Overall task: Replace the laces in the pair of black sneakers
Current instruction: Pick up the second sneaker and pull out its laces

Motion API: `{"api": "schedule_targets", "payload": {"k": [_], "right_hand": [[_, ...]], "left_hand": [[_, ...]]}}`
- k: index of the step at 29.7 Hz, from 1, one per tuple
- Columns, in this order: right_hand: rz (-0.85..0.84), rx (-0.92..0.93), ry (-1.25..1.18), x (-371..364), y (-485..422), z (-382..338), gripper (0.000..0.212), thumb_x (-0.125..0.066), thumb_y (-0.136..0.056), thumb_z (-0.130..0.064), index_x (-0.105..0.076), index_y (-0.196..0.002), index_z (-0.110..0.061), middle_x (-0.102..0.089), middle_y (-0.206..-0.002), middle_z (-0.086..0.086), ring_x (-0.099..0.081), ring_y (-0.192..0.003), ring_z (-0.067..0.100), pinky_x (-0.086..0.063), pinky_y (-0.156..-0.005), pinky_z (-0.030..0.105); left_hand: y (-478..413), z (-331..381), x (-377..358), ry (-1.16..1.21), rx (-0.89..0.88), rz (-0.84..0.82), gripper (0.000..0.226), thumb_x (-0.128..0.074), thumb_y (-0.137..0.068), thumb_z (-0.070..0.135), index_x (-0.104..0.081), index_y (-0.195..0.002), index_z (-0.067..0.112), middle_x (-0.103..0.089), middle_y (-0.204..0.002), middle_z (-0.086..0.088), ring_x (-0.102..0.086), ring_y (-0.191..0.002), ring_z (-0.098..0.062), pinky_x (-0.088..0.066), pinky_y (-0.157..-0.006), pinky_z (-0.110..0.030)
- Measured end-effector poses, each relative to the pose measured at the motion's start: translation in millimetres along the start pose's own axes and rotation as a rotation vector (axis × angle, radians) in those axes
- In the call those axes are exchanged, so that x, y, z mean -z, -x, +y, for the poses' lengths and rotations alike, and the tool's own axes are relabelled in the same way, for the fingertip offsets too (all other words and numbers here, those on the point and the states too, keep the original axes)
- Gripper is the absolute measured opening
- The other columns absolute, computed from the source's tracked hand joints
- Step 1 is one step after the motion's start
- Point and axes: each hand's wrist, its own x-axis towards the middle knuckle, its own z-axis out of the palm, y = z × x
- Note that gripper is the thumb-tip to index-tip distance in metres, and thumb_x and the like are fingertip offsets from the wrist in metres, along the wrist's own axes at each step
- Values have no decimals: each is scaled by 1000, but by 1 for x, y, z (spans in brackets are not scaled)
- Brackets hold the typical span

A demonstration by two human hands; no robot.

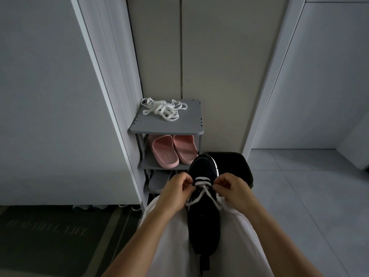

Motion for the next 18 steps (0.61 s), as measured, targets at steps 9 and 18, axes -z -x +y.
{"api": "schedule_targets", "payload": {"k": [9,18], "right_hand": [[37,-6,191,-12,-7,-9,12,-67,-84,-21,-59,-75,-21,-58,-76,-6,-53,-68,6,-38,-57,14],[201,85,318,9,-13,-29,16,-58,-83,-12,-47,-72,-15,-52,-70,-3,-47,-63,14,-34,-52,22]], "left_hand": [[-7,11,-5,-154,-138,73,10,-63,-84,15,-61,-89,7,-52,-88,1,-57,-83,-18,-43,-73,-29],[-14,26,15,57,-16,-48,15,-59,-83,6,-48,-75,15,-48,-66,6,-44,-59,-10,-38,-58,-24]]}}
